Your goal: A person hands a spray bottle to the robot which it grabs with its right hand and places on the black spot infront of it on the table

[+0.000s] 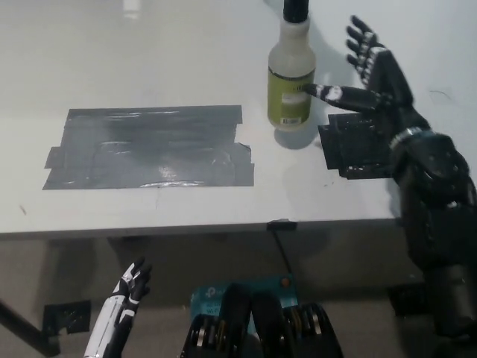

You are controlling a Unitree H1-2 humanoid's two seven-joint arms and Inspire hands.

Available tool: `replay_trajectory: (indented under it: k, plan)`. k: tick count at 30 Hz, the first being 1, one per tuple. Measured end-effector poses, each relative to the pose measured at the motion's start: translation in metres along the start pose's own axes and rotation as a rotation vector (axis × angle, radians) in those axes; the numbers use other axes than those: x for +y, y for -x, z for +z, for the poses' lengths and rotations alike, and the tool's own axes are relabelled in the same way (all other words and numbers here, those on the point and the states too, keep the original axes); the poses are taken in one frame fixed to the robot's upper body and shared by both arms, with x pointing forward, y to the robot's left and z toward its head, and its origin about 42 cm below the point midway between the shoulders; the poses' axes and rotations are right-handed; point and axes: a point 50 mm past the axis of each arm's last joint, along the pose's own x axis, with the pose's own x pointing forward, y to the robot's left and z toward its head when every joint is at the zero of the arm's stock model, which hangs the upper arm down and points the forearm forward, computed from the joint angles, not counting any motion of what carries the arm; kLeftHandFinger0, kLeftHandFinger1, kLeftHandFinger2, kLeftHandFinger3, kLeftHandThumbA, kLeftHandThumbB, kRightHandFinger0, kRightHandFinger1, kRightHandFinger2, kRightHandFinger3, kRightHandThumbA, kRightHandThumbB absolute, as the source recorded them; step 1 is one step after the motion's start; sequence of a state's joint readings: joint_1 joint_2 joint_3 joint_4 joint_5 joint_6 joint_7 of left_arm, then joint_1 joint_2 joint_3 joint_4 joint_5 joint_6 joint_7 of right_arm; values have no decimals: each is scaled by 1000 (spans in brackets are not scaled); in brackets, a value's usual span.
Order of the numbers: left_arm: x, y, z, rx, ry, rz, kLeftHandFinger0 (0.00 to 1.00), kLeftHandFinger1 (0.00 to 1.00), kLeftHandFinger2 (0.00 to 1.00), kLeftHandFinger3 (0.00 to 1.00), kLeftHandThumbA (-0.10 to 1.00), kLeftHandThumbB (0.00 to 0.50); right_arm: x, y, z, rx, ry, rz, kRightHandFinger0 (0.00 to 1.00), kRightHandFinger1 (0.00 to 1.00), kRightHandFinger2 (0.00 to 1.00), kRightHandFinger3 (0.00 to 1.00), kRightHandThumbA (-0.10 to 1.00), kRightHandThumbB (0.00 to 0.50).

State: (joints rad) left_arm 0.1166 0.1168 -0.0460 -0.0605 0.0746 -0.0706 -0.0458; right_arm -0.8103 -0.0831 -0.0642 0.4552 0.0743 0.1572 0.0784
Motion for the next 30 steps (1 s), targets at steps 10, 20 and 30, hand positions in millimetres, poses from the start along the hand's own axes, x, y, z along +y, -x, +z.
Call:
replay_trajectory:
  k: [10, 20, 30]
  plan:
    - [0, -4, 5, -16, -1, 0, 1000, 1000, 1000, 1000, 977, 17, 39, -34, 17, 34, -20, 44, 1000, 1000, 1000, 1000, 1000, 500]
    - [0, -5, 6, -22, -1, 0, 1000, 1000, 1000, 1000, 959, 0, 52, -36, -1, 105, 23, 57, 1000, 1000, 1000, 1000, 1000, 500]
    - [1, -10, 12, -41, -2, 0, 1000, 1000, 1000, 1000, 962, 28, 55, -37, -11, 146, 55, 67, 1000, 1000, 1000, 1000, 1000, 491]
